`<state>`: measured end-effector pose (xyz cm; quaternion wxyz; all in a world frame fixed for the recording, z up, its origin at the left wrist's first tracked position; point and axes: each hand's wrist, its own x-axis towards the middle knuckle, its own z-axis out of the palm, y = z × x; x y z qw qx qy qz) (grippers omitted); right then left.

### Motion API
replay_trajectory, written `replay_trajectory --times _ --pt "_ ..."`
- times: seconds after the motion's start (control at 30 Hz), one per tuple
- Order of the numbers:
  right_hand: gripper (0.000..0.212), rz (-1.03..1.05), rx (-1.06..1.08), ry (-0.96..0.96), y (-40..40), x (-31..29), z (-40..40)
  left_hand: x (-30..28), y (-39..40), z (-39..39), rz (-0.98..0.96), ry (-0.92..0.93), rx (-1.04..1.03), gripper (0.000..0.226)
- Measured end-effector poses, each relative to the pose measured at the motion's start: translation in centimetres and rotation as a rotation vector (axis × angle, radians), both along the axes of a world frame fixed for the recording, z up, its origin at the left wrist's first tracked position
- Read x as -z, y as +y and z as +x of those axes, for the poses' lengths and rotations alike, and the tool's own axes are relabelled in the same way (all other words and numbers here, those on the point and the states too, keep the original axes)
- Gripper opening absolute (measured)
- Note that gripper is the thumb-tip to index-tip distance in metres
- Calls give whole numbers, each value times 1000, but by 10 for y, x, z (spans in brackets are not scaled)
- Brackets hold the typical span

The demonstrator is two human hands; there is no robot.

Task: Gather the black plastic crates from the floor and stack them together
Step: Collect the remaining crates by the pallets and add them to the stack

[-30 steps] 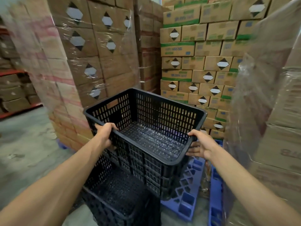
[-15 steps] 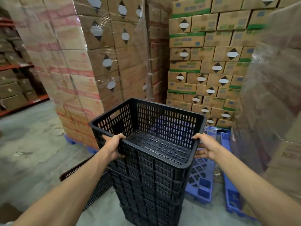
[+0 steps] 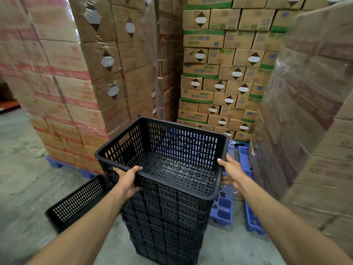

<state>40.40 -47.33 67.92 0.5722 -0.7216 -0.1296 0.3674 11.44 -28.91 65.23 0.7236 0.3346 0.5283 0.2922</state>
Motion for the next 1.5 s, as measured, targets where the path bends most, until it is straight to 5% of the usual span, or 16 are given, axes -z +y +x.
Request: replay_trajectory --times 0.33,0.5,0.7,0.83,0.93,1.07,1.27,1.5 --pt "57 36 16 -88 26 8 17 -2 7 17 89 288 141 124" --pt "60 -15 53 -239 38 10 15 -7 9 20 139 352 133 119" --pt "90 -16 -110 -215 35 22 10 -6 11 16 139 360 155 119" --pt "86 -145 -87 -376 41 23 2 0 10 11 146 418 199 117" --pt "95 -345 -188 -636 37 13 -4 0 8 14 172 516 152 115" --pt "82 -492 -289 -1024 34 1 -20 -10 3 16 302 662 45 122" --pt "95 -514 -887 -1017 37 7 -65 -10 21 -4 565 860 138 113" --pt "103 -585 -820 -1097 38 12 -78 5 42 -16 623 969 374 118"
